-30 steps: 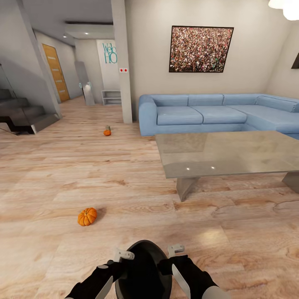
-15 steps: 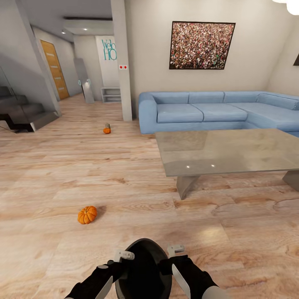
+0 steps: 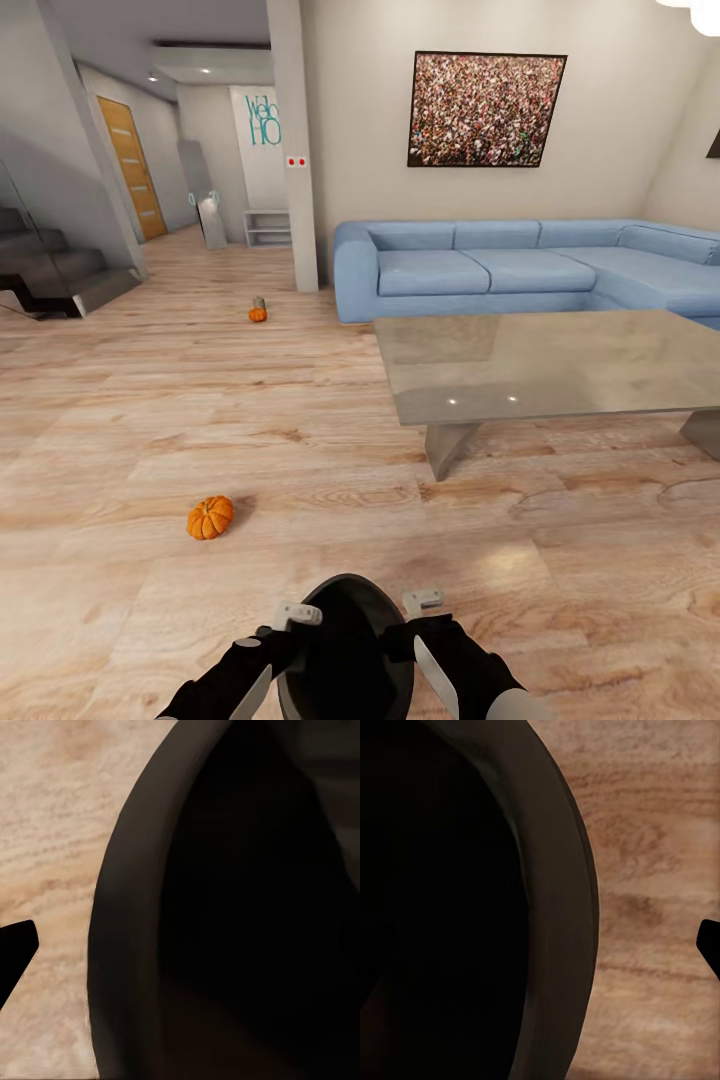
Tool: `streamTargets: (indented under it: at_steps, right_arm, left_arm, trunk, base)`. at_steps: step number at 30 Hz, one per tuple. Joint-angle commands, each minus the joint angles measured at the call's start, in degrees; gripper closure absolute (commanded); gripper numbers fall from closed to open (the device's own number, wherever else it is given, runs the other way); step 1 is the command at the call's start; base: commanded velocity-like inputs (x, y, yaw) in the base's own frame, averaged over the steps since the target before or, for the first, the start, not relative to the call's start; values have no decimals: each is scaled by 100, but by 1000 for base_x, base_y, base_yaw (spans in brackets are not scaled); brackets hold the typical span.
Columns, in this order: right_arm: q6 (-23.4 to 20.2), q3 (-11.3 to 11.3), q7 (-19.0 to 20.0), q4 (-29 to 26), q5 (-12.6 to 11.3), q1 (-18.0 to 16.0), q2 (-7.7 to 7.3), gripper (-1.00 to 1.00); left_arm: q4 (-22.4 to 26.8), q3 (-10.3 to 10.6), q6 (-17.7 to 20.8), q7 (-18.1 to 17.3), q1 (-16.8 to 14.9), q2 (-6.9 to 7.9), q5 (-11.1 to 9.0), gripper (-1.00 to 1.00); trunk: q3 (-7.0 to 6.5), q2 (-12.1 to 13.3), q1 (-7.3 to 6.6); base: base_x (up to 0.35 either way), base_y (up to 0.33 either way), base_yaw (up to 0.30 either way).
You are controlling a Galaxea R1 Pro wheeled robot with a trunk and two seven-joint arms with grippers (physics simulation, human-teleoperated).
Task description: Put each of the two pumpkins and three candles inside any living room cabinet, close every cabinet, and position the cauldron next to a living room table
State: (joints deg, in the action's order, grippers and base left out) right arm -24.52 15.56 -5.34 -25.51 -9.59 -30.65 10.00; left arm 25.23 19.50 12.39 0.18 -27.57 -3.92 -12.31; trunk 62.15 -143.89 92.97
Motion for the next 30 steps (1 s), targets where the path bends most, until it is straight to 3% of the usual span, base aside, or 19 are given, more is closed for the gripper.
streamTargets:
  at_steps: [1,20,21,30]
  right_arm:
    - [-23,26,-54,-6,-61,-3,0,-100]
    - [-20,26,-55,-6,-54,-3,0,-100]
    - [-19,26,-55,-6,-53,-3,0,100]
    - [-20,26,-55,-6,-56,-3,0,100]
  left_arm:
    - [9,28,27,32,-2,5,-56,-100]
    - [8,28,27,140,-3,6,-48,-100]
    - [8,28,27,140,-3,5,-46,-100]
    - [8,28,27,139,-2,5,-44,-100]
  trunk:
    - [5,-2,-1]
    - [5,-2,-1]
    - [5,-2,-1]
    - [5,-2,-1]
  base:
    - [0,0,0]
    - [0,0,0]
    - [0,0,0]
    - [0,0,0]
